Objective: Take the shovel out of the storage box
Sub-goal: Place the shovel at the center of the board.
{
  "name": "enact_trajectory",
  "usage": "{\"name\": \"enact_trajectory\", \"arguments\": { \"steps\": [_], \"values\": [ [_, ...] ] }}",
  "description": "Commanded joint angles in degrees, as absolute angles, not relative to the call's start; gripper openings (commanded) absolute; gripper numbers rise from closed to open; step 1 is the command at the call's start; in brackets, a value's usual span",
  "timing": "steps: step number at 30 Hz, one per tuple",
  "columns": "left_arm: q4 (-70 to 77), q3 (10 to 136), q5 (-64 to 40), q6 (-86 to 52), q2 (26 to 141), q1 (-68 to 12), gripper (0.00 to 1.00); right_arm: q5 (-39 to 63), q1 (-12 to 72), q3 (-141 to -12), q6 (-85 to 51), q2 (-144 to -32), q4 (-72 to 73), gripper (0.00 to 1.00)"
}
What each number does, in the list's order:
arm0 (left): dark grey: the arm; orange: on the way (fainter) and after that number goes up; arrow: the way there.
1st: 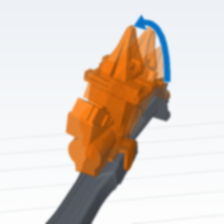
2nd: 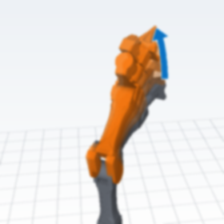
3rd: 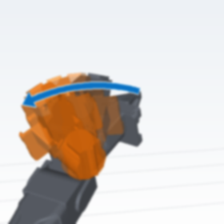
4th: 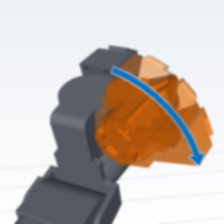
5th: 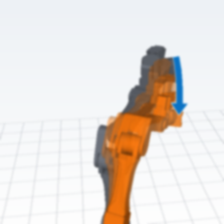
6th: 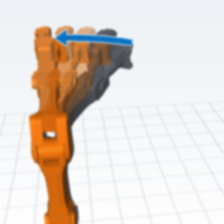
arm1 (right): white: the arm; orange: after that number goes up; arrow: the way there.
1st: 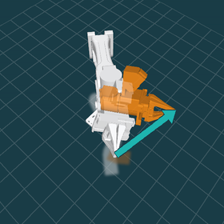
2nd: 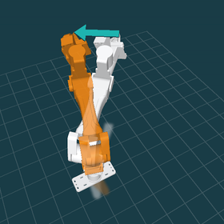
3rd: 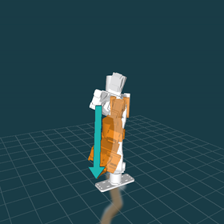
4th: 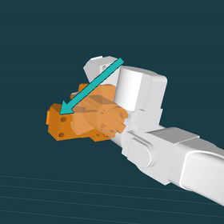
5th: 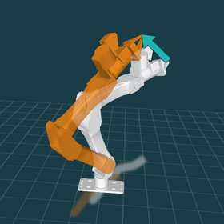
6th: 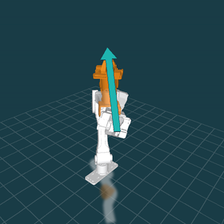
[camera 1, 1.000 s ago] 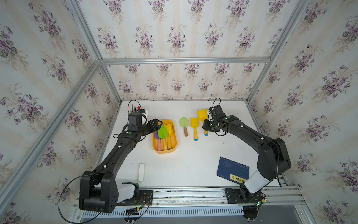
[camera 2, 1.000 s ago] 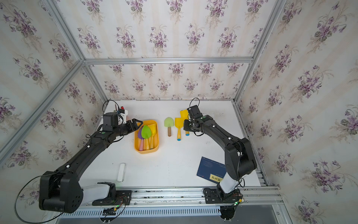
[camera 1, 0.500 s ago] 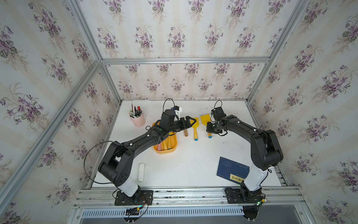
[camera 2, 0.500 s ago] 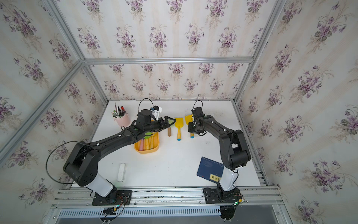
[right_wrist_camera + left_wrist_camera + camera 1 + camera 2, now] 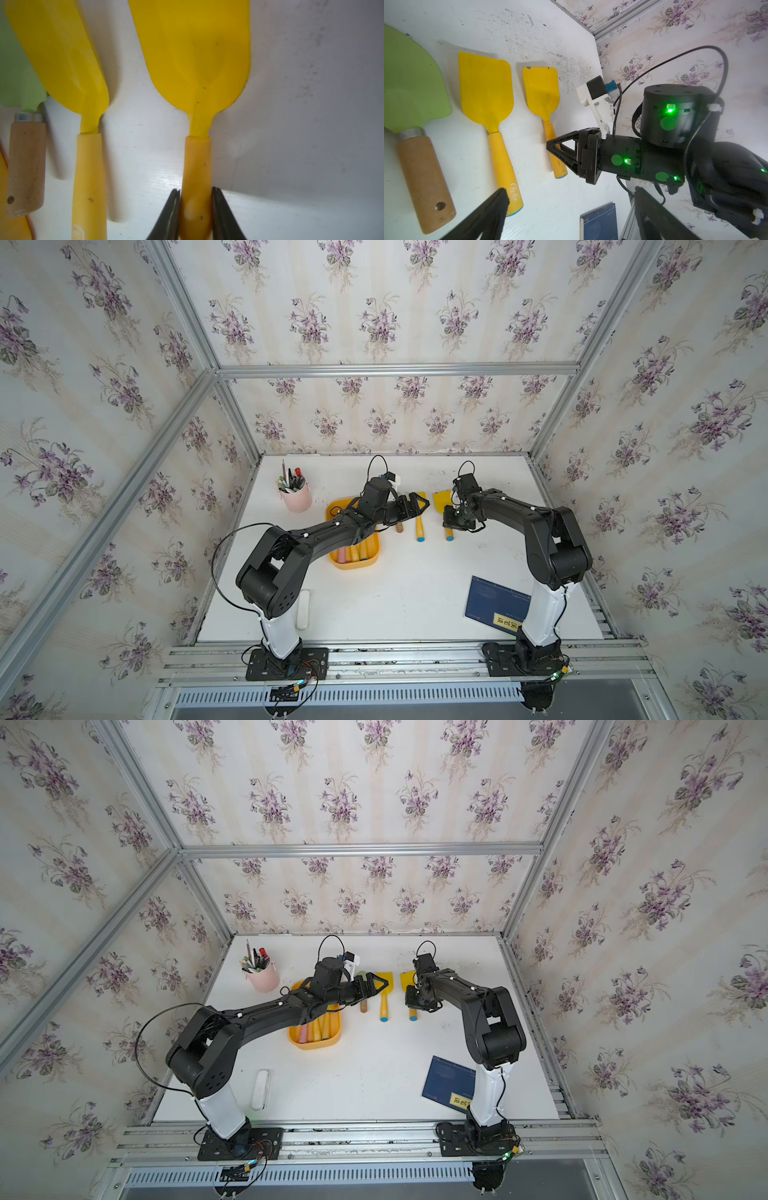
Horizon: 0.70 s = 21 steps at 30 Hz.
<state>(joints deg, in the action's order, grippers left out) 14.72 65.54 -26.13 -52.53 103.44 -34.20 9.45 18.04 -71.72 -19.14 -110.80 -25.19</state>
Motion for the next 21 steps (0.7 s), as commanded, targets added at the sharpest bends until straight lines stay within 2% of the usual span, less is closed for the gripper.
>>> {"name": "enact_trajectory", "arguments": {
  "steps": [1, 21],
  "values": [
    [16.4, 66.1, -26.6, -52.0, 104.9, -34.5, 0.93, 10.7, 18.1, -71.3, -18.9, -110.8, -24.0, 0.19],
    [16.4, 66.0, -26.5, -51.7, 107.1, -35.2, 0.93, 12.0, 18.6, -71.5, -19.2, -111.6, -23.4, 0.22]
  ]
}}
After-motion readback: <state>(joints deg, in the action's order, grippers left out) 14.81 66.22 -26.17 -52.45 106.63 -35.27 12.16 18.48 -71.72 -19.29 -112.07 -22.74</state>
